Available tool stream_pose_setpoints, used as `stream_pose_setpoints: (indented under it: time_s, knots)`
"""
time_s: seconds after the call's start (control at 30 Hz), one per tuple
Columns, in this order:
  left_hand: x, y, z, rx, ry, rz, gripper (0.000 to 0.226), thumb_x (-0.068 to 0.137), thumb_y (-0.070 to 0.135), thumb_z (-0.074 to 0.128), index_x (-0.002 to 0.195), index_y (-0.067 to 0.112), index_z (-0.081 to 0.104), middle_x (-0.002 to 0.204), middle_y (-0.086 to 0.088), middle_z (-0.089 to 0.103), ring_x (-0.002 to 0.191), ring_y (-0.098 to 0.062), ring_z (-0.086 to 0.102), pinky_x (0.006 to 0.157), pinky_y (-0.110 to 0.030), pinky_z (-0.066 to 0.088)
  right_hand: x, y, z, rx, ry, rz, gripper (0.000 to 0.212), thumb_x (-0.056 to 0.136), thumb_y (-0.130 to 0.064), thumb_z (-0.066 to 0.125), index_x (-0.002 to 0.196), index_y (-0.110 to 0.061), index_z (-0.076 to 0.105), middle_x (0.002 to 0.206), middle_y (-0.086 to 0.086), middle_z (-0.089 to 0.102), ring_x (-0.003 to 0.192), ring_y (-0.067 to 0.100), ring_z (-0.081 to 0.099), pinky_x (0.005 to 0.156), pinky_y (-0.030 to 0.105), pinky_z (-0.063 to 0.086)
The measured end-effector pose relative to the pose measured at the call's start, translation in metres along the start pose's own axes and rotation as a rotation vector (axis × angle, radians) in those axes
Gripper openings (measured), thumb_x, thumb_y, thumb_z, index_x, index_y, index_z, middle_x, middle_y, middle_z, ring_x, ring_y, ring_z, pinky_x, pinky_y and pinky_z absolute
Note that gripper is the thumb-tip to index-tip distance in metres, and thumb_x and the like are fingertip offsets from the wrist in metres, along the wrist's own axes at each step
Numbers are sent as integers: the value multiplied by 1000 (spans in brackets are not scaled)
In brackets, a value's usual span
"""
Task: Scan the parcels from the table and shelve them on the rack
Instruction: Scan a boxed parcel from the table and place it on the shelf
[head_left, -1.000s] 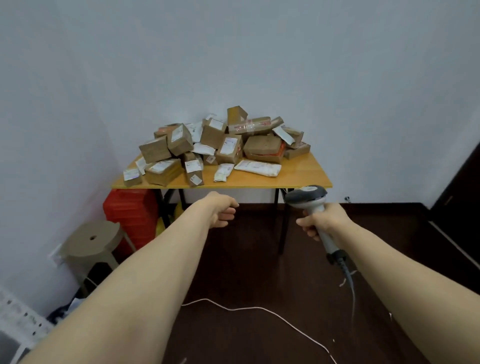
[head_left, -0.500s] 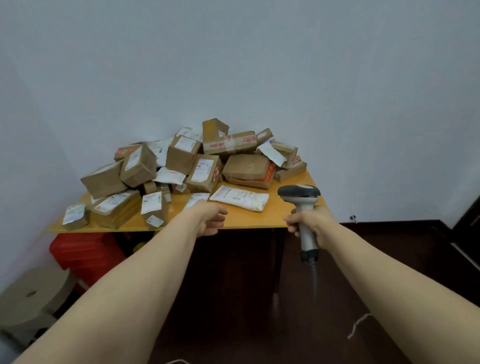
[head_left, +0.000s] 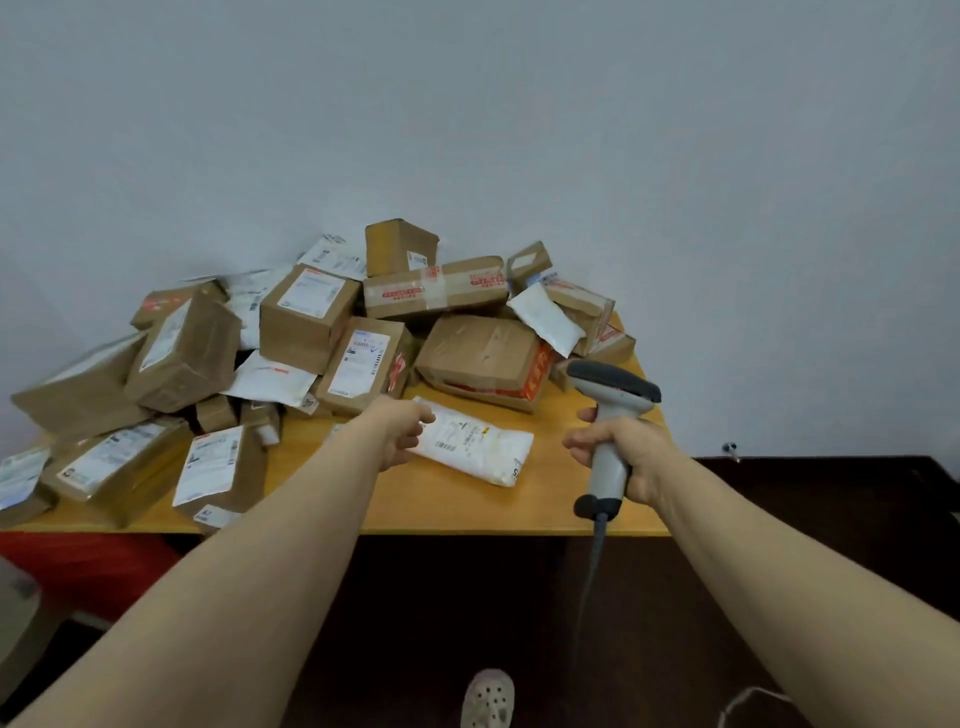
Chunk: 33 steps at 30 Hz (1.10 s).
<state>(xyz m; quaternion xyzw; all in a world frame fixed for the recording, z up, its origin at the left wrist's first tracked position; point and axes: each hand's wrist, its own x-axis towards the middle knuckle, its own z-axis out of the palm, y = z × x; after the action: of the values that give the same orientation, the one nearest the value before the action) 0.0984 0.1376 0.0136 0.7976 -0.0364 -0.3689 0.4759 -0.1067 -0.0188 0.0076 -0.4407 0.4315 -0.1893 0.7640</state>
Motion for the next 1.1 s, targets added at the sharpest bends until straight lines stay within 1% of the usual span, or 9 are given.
stream_pose_setpoints:
  time_s: [0.1,0.2,0.4,0.53,0.63,0.7,0.77,0.9,1.1]
  knots:
    - [62,23,11,-9,20,18,49,91,10,60,136,3,42,124,-17,52,107,-27,51,83,-38,46,53,-8,7,-75,-31,17,30,74,17,63,97,-2,64,85,18,63,86,34,61,71,34,53]
    - [121,45,21,34,68,20,54,89,12,62,138,5,40,134,-19,46,120,-33,47,97,-43,46,106,-14,19,-118,-44,46,27,75,16,63,93,-4,66,80,14,63,79,29,59,66,32,52]
    - [212,63,38,233,117,52,59,89,26,60,140,2,40,135,-18,49,120,-36,49,102,-43,43,189,-17,40,-164,-77,113,30,72,11,67,89,-12,74,68,2,65,66,20,56,64,32,47]
    - [251,65,48,431,205,113,82,87,44,62,147,1,26,147,-20,35,136,-35,34,112,-43,30,219,-10,42,-191,-119,156,35,72,10,67,92,-17,76,80,2,68,72,21,55,62,30,44]
    - [265,62,53,428,192,67,103,82,49,68,152,2,9,155,-20,19,142,-35,20,114,-41,20,232,-5,39,-212,-160,164,37,72,9,67,93,-19,77,99,3,69,87,24,56,71,33,45]
    - [270,61,55,451,201,14,110,77,56,69,152,5,7,155,-19,17,143,-37,15,114,-43,18,236,-3,39,-222,-183,165,37,72,8,67,92,-21,78,105,2,70,94,25,56,77,36,46]
    - [269,63,57,475,227,-56,109,73,62,68,152,10,13,154,-20,17,141,-39,15,113,-46,19,237,-3,37,-234,-190,167,37,71,6,68,89,-24,79,108,1,70,99,25,57,82,38,46]
    - [252,67,59,449,270,-122,85,77,58,61,143,13,34,149,-19,25,135,-38,23,105,-47,27,231,-10,29,-254,-197,157,35,71,5,68,89,-24,79,103,-2,70,96,25,56,81,39,45]
    - [204,78,56,141,306,-2,71,76,36,64,138,10,40,135,-18,45,118,-37,47,101,-48,42,201,-27,12,-294,-224,132,34,70,5,68,81,-26,80,68,-7,72,68,17,58,49,25,45]
